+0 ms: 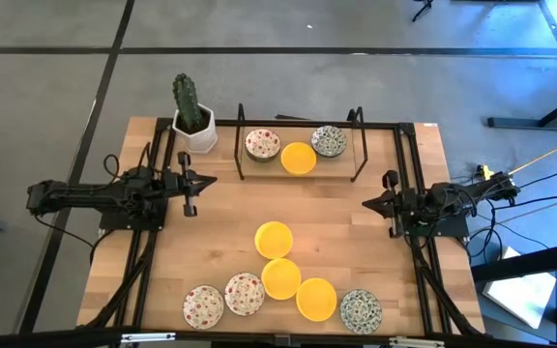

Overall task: Pick & Place Mini bowls
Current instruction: Stack the yellow bowl on the top of the yellow bowl on the shelf

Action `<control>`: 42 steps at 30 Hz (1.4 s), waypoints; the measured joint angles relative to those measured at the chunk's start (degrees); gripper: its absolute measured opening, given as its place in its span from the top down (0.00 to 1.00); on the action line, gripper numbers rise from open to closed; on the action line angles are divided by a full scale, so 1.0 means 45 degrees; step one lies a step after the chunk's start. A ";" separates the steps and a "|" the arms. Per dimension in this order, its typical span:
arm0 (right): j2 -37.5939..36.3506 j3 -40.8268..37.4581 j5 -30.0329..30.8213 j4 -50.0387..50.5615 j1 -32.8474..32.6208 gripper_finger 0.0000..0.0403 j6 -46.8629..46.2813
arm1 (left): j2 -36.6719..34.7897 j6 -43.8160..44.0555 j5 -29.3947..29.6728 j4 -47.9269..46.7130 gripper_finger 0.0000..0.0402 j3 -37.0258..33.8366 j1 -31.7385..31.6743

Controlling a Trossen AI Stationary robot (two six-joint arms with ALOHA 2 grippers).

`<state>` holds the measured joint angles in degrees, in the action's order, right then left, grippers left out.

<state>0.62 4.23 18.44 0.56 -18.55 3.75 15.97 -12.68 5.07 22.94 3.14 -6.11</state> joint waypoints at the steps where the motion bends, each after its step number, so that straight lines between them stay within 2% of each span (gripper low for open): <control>1: 0.0000 0.0000 0.0000 0.0033 0.0000 0.98 -0.0052 | 0.0000 0.0004 -0.0003 -0.0005 0.99 0.0000 -0.0003; 7: 0.0000 0.0000 -0.0002 0.0080 0.0000 0.98 -0.1019 | 0.0000 0.0027 -0.0003 -0.0010 0.99 0.0000 0.0000; 12: 0.0119 0.0043 -0.0321 -0.0758 0.0000 0.98 -0.0457 | 0.0005 0.0017 0.0002 -0.0015 0.99 0.0000 0.0000; 16: 0.0732 0.1019 -0.1098 -0.1027 0.0000 0.98 -0.0729 | 0.0005 -0.0156 0.0229 -0.0015 0.99 0.0000 0.0000; 19: 0.1670 0.1907 -0.1768 -0.1055 -0.0010 0.98 -0.0749 | 0.0005 -0.0228 0.0475 -0.0015 0.99 0.0000 0.0000; 28: 0.5458 0.4197 -0.1711 0.0041 -0.0310 0.98 -0.0784 | 0.0005 -0.0009 0.0604 -0.0015 0.99 0.0000 0.0000; 38: 0.8804 0.4614 -0.1668 -0.0829 -0.0328 0.98 -0.0527 | 0.0005 0.0231 0.0610 -0.0015 0.99 0.0000 0.0000; 42: 1.0449 0.5064 -0.1666 -0.1415 -0.0330 0.93 -0.0677 | 0.0005 0.0226 0.0723 -0.0015 0.99 0.0000 0.0000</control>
<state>47.64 27.02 10.94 -5.80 -20.03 0.71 15.99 -11.66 8.33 22.87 3.14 -6.11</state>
